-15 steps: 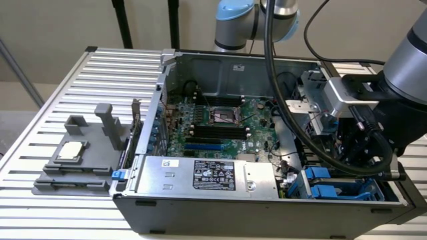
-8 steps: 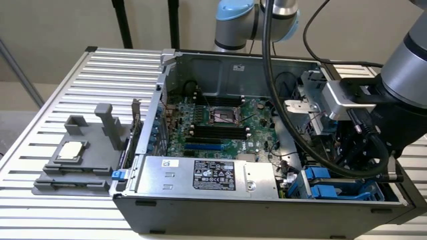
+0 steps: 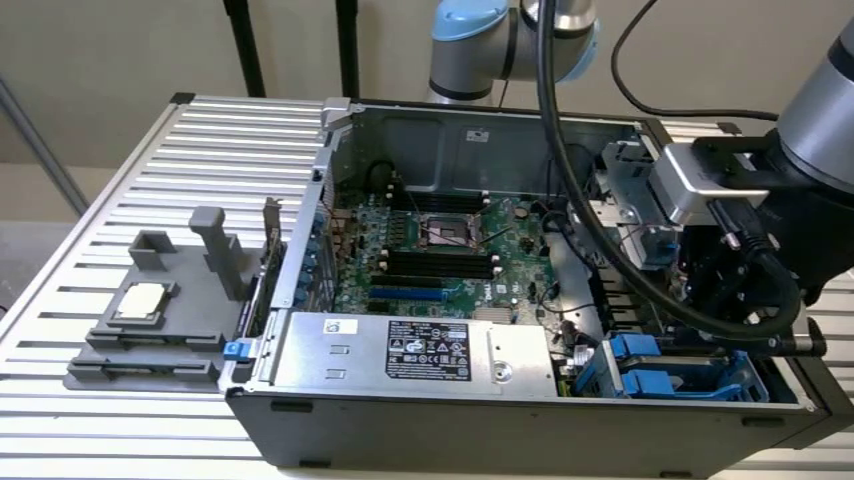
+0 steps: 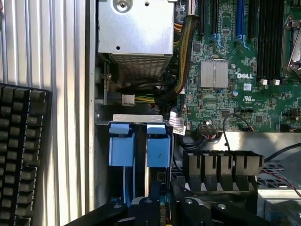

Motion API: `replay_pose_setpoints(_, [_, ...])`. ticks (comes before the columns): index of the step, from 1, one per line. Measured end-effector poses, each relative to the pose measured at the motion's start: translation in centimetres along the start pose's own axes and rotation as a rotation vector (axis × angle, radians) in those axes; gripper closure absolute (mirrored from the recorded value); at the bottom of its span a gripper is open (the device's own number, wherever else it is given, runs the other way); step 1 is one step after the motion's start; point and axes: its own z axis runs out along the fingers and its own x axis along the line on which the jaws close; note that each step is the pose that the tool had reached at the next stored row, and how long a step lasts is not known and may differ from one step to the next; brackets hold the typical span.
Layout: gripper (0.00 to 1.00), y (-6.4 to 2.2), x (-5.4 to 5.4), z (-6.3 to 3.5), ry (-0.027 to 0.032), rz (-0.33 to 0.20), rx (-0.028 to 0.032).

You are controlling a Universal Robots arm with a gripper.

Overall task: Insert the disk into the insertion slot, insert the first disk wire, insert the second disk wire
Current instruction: 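Insert the second disk wire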

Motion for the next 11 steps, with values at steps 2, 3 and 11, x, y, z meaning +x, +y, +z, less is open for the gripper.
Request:
replay_pose_setpoints(2, [0.76,0.55,0.1,-0.19,0.0000,0.000,0.0001])
replay_pose_setpoints(3, [0.76,0.93,0.1,-0.24,-0.0001,-0.001,0.0000])
replay_pose_setpoints(11, [0.85,1.85,0.2,-0.34,0.0001,-0.001,0.0001])
